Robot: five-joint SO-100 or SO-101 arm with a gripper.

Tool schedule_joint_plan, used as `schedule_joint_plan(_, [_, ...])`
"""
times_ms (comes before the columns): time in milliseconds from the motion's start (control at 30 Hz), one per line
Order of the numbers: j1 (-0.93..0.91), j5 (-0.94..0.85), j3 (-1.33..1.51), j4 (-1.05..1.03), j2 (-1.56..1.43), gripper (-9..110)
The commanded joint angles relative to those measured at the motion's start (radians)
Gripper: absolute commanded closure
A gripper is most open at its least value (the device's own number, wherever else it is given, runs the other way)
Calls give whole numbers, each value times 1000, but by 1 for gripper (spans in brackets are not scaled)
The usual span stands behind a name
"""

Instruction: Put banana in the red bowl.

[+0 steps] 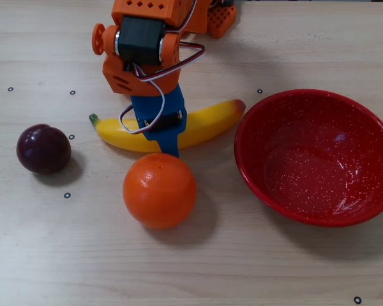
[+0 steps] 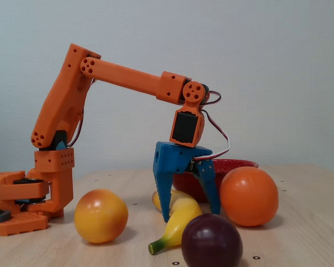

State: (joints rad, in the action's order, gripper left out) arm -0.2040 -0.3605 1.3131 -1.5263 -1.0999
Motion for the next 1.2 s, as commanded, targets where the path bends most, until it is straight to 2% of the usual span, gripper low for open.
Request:
schedule_joint_plan(0, [15, 15, -31, 9, -12, 71])
schedule_joint_plan(567, [9, 12, 11, 28, -12, 101])
schedule_joint_plan(900, [8, -8, 6, 31, -3, 95])
schedule_joint_plan(1000, [6, -11, 12, 44, 2, 101])
schedule_joint_plan(1167, [6, 0, 12, 21, 6, 102])
